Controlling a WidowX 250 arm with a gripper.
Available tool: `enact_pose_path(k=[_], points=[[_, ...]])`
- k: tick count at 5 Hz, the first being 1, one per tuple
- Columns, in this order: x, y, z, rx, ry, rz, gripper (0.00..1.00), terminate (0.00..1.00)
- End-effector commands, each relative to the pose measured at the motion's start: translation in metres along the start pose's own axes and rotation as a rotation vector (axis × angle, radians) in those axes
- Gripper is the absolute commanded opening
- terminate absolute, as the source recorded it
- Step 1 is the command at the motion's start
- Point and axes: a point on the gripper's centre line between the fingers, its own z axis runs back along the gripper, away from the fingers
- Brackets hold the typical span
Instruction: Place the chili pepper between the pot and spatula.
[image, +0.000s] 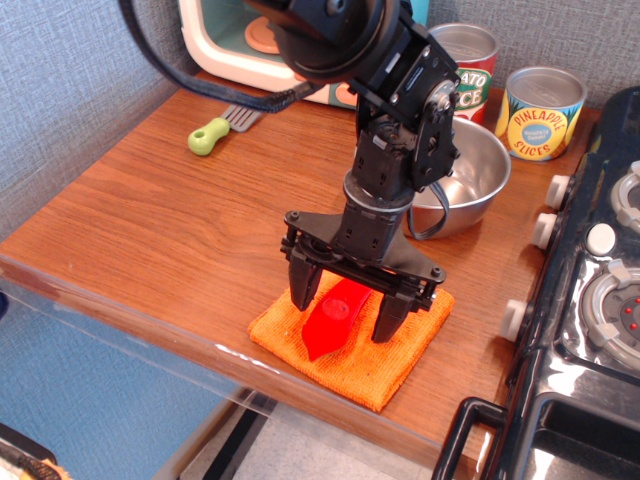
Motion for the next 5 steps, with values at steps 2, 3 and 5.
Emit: enact_pose_path(k=[2,3,5], points=[[0.011,0.014,-0.004,0.031,0.019,-0.006,1.0,0.0],[0.011,0.017,-0.002,0.016,0.026,-0.009,0.0,0.0],[0.011,0.023,0.029,-0.064,-0.012,-0.059,0.0,0.0]])
